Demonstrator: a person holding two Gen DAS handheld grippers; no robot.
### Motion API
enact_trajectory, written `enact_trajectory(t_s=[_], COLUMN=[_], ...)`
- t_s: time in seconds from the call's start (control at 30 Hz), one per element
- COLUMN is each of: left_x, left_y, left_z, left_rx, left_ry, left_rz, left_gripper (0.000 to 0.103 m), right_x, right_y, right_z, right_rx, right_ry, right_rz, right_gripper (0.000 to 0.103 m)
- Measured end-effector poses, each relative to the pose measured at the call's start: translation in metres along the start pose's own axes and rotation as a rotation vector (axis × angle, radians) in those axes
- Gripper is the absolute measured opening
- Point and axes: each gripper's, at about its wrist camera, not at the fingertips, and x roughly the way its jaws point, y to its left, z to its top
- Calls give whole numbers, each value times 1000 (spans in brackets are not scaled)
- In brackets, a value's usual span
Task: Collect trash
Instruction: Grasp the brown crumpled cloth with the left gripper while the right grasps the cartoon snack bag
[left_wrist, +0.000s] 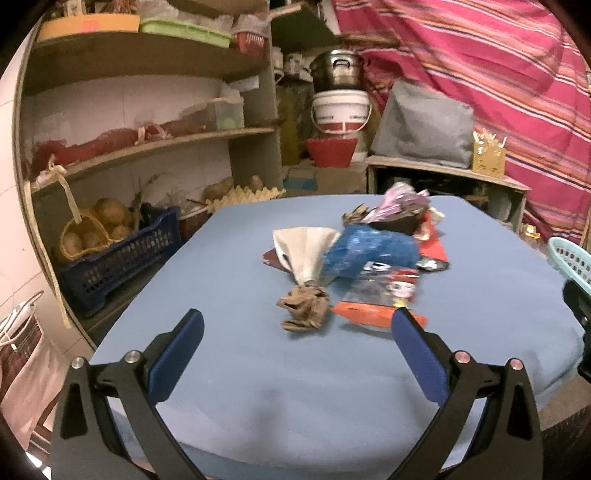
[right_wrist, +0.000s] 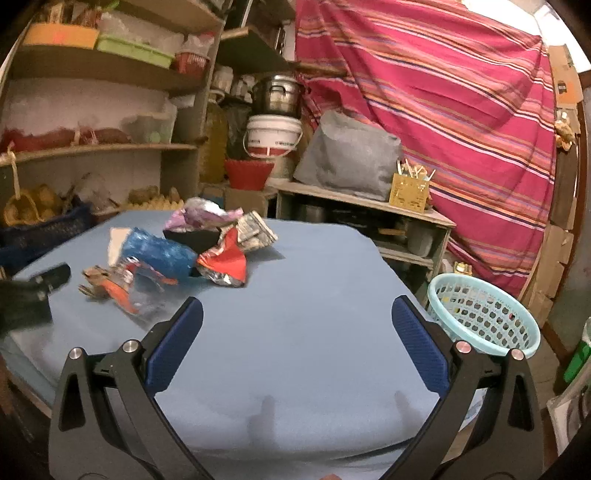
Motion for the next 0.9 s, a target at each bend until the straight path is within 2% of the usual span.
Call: enact_trajectory(t_s=[0.13,0.27,0.37,0.67,0.7,0.77,0.8,0.87,0.9], left_x=[30,55,79,109,111,116,118,121,121], left_y=[12,13,15,14,14,17,18,21,23], left_z=[6,10,10,6,5,4,4,5,5], left_rx=[-8,-5,-11,-10,-11,-23,-28,-32,-29], left_ry=[65,123,192,278,283,310,318,328,327], left_rz=[-4,-16,-34,-80,-88,-125,-139,-159,-162], left_gripper=[99,99,99,97,95,77,72,67,61], right_x=[23,38,49,74,75,77,77,78,79], right_y=[-4,-1,-2,6,6,9,10,15,18], right_z=[-4,-5,-5,-2,-1,1,2,4,6], right_rx=[30,39,48,70,71,67,64,63,62], right_ry=[79,121,160,217,217,216,216,219,220], right_rz=[20,22,62,76,70,63,60,57,58], right_gripper=[99,99,99,99,99,99,99,99,99])
